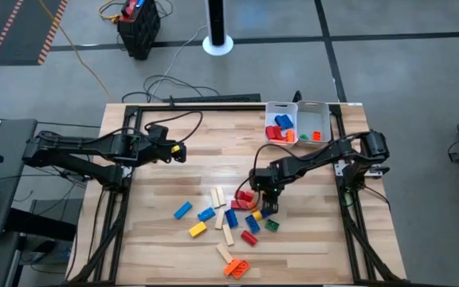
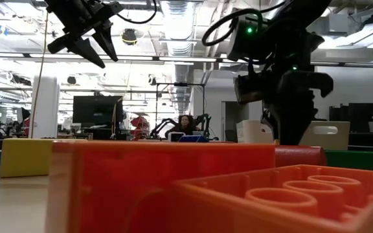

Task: Sort blocks by size
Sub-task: Put the small yellow game piece into the gray bin

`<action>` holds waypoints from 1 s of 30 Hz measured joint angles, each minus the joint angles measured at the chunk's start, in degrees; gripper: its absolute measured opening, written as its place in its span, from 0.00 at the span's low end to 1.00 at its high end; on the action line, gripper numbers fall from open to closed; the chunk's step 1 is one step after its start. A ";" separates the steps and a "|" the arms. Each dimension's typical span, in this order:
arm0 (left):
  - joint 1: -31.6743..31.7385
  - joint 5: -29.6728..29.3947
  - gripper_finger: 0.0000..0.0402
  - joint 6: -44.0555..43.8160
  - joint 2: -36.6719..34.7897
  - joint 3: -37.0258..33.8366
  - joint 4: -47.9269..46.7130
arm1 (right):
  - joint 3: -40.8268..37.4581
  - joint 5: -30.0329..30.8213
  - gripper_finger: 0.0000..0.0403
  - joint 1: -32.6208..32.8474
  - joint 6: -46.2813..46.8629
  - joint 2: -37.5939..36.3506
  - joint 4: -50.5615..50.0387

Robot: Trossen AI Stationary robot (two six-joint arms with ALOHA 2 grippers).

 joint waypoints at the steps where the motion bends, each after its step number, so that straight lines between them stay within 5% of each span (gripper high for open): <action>1: 0.00 0.00 0.42 0.07 0.00 0.00 0.01 | -0.01 -0.02 0.29 -0.38 -0.06 0.00 -0.10; 12: -0.76 -2.86 0.42 7.91 0.30 0.02 6.42 | -0.17 4.65 0.30 -8.87 -0.48 -7.32 -4.79; 23: 2.10 -7.34 0.42 17.19 1.30 0.09 12.58 | -0.17 24.30 0.30 -26.30 -0.02 -24.03 -19.78; 27: 4.33 -6.71 0.42 19.08 3.32 0.12 14.49 | -0.15 24.84 0.30 -33.90 -0.04 -28.01 -20.38; 30: 6.58 0.27 0.42 22.38 5.65 0.07 17.19 | -0.15 24.84 0.31 -39.89 -0.56 -28.30 -22.13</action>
